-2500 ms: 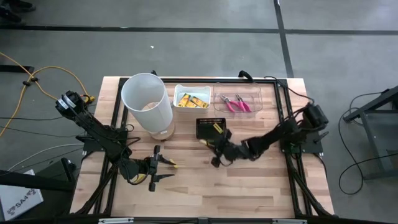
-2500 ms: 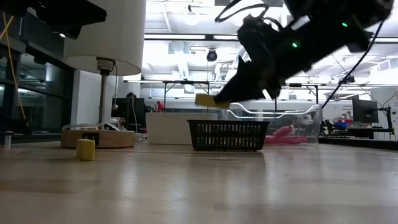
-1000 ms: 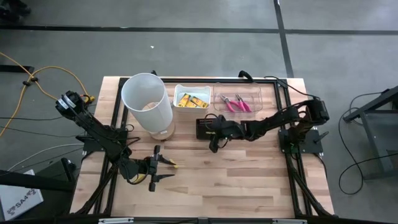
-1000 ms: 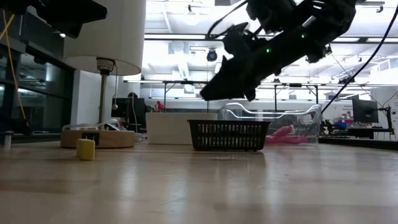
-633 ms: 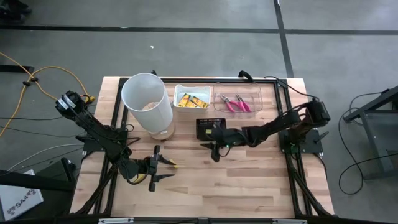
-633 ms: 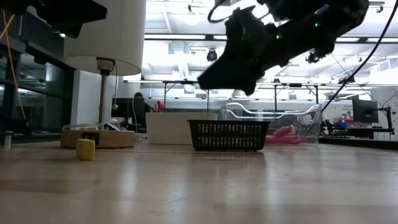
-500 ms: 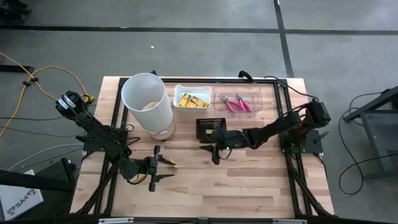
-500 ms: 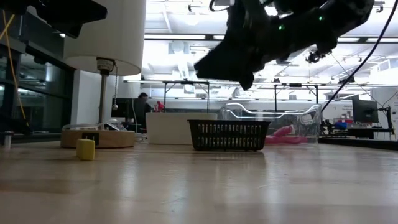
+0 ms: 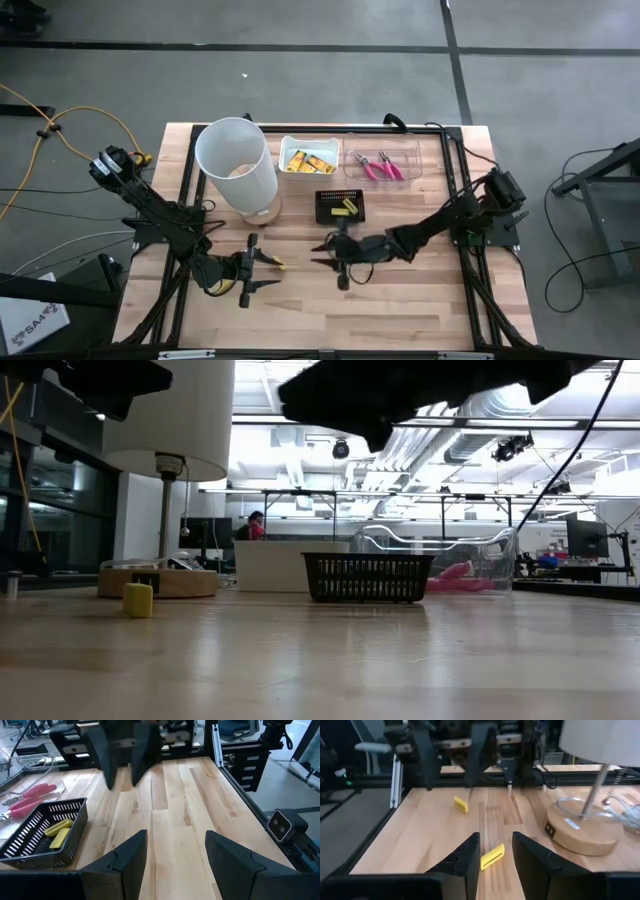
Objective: Pick & Place School Supplies
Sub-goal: Put the yellow eraser into the black bin
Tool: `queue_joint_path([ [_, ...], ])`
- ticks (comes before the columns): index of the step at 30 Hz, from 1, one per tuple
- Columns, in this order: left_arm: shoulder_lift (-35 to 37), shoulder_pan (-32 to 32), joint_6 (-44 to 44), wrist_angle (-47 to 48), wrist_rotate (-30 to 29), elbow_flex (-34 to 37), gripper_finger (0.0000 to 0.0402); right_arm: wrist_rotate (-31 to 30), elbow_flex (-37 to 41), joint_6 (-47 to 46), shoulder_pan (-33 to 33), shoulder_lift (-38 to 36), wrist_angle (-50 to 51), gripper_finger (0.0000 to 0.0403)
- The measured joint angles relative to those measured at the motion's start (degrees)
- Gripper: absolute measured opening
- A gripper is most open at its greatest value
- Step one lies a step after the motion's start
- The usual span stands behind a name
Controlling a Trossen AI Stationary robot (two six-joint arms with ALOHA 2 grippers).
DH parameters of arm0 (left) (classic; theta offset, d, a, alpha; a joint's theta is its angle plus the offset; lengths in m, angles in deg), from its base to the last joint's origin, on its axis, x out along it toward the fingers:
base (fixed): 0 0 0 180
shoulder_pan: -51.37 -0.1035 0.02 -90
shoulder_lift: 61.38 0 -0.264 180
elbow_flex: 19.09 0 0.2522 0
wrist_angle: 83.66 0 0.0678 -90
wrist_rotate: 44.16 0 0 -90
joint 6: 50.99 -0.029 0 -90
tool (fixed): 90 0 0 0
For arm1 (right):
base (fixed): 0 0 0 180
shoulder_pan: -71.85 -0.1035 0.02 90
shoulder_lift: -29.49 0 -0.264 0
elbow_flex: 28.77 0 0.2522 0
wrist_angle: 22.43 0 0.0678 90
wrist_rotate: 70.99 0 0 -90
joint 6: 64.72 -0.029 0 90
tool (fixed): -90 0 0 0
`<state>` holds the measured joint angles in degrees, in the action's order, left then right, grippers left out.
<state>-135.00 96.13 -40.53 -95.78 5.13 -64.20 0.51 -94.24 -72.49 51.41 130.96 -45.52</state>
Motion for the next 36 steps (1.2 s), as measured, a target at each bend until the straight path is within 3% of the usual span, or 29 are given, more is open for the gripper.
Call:
queue_joint_path([
  [8,0.0,0.0,0.0,-0.3,0.0,0.0,0.0193,-7.8,-9.0,-5.4,-0.9,9.8,0.7,0.0105],
  [13,0.0,0.0,0.0,-0.3,0.0,0.0,0.0193,-8.8,-12.8,-9.8,-0.9,15.7,0.5,0.0105],
  [36,0.0,0.0,0.0,-0.6,0.0,0.0,0.0193,-5.0,-16.5,-11.7,-2.2,22.7,0.3,0.0105],
])
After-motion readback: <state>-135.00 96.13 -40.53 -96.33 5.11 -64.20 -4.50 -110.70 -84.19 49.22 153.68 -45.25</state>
